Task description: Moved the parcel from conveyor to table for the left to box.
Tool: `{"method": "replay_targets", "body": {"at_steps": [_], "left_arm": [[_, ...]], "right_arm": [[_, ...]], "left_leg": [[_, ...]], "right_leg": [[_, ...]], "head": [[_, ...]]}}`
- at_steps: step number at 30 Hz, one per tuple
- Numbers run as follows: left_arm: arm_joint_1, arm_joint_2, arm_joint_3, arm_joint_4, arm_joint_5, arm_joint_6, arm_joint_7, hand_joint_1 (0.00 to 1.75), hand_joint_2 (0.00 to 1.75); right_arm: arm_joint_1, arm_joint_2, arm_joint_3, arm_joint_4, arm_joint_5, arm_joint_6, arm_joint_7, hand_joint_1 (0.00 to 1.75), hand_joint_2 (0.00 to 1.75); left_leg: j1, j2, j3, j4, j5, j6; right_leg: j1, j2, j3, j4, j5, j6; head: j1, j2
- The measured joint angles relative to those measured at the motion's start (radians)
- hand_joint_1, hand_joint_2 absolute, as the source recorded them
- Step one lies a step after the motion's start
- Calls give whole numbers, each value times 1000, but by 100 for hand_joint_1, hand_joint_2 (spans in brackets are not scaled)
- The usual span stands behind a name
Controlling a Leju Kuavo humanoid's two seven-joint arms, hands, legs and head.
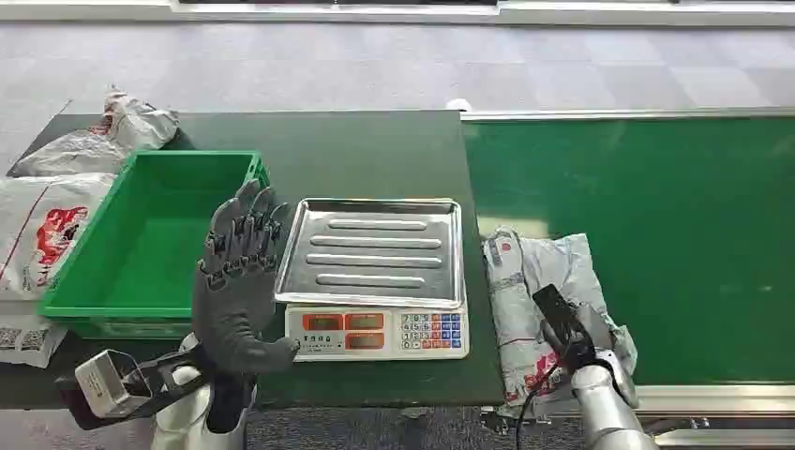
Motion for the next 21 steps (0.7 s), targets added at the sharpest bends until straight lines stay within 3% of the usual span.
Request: {"method": "replay_targets", "body": {"at_steps": [9, 12, 14, 17, 19, 21], "left_arm": [[0, 0, 3, 0, 0, 0, 0, 0, 175], [0, 0, 3, 0, -2, 0, 0, 0, 175], [0, 0, 4, 0, -3, 2, -4, 0, 175], [2, 0, 4, -2, -3, 5, -7, 0, 175], [5, 0, 4, -5, -3, 11, -6, 0, 175], [8, 0, 4, -10, 1, 17, 4, 0, 175]], "right_arm": [[-5, 0, 18, 2, -4, -1, -13, 175, 175], [0, 1, 37, 0, -25, 14, -75, 175, 175], [25, 9, 60, -34, -57, 43, -170, 175, 175], [105, 55, 124, -225, -136, 58, -257, 175, 175], [156, 93, 171, -405, -192, 37, -238, 175, 175], [200, 135, 211, -598, -217, -64, -198, 175, 175]], "left_leg": [[0, -1, 0, 0, 0, 0], [0, -1, -1, 0, 0, 0], [0, -1, -2, 0, 0, 0], [0, -2, -4, 0, 0, 0], [0, -2, -5, 0, 0, 0], [0, -2, -7, 0, 0, -1]], "right_leg": [[0, 0, 0, 0, -1, 0], [0, -1, 0, 0, -1, 0], [0, -1, -1, 0, -1, 0], [0, -1, -3, 1, -1, 0], [0, -1, -6, 1, -1, 0], [0, -1, -7, 1, -1, -1]], "head": [[0, 0], [0, 0], [0, 0], [0, 0], [0, 0], [0, 0]]}}
